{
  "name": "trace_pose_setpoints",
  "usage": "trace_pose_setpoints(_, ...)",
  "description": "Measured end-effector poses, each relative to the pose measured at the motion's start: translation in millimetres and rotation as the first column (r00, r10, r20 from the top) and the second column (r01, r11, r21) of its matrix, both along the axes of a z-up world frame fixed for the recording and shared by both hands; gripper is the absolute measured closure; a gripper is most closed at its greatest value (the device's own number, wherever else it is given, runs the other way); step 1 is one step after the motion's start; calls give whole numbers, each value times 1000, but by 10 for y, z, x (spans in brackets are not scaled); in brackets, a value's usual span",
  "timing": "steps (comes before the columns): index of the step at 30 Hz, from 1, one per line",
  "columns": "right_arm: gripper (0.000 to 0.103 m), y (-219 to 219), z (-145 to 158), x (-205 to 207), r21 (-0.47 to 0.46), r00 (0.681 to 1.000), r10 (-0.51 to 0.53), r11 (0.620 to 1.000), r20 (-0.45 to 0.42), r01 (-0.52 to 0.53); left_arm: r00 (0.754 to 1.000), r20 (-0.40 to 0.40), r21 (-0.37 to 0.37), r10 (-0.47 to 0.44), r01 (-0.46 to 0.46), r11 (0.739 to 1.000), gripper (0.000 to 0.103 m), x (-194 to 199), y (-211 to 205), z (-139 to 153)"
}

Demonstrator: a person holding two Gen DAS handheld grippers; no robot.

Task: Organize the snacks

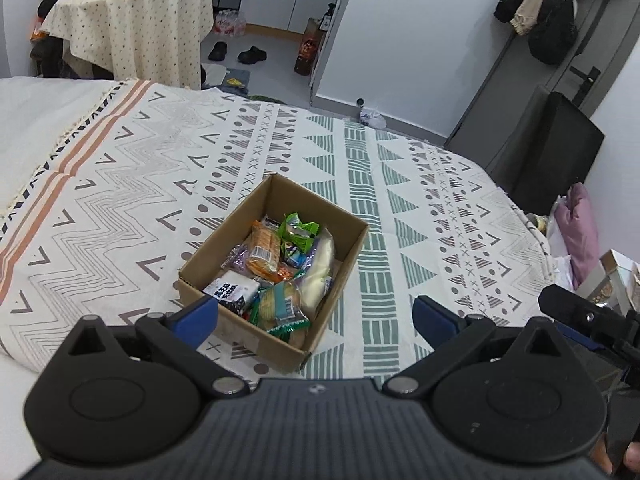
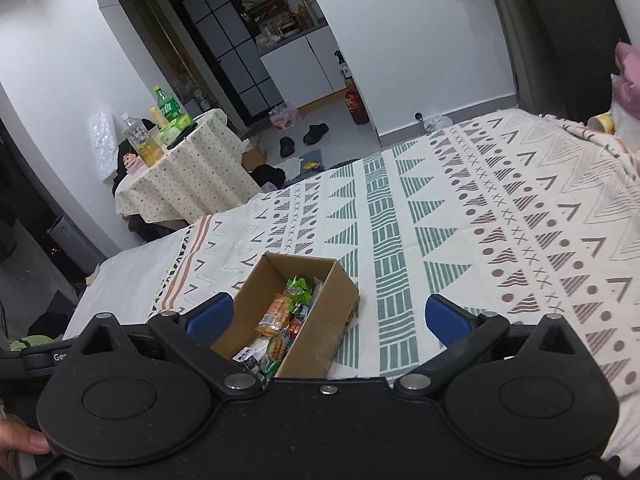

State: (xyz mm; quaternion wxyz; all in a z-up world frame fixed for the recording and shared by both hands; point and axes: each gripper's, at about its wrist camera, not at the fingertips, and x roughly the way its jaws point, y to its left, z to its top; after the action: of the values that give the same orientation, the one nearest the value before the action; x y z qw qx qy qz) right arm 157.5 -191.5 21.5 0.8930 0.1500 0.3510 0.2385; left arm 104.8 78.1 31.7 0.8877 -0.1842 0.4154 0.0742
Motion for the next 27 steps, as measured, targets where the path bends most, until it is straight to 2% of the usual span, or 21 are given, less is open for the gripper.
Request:
trace_pose_setpoints(9,0,-63,203,-367,-35,998,-8,999,62,10,1000,18,54,-26,25,998,0,-323,-74,181)
trace_pose_setpoints(27,0,-165,328,-999,-109,992,-1,994,129,15,992,72,139,-99,88,986,0,-913,-197,370)
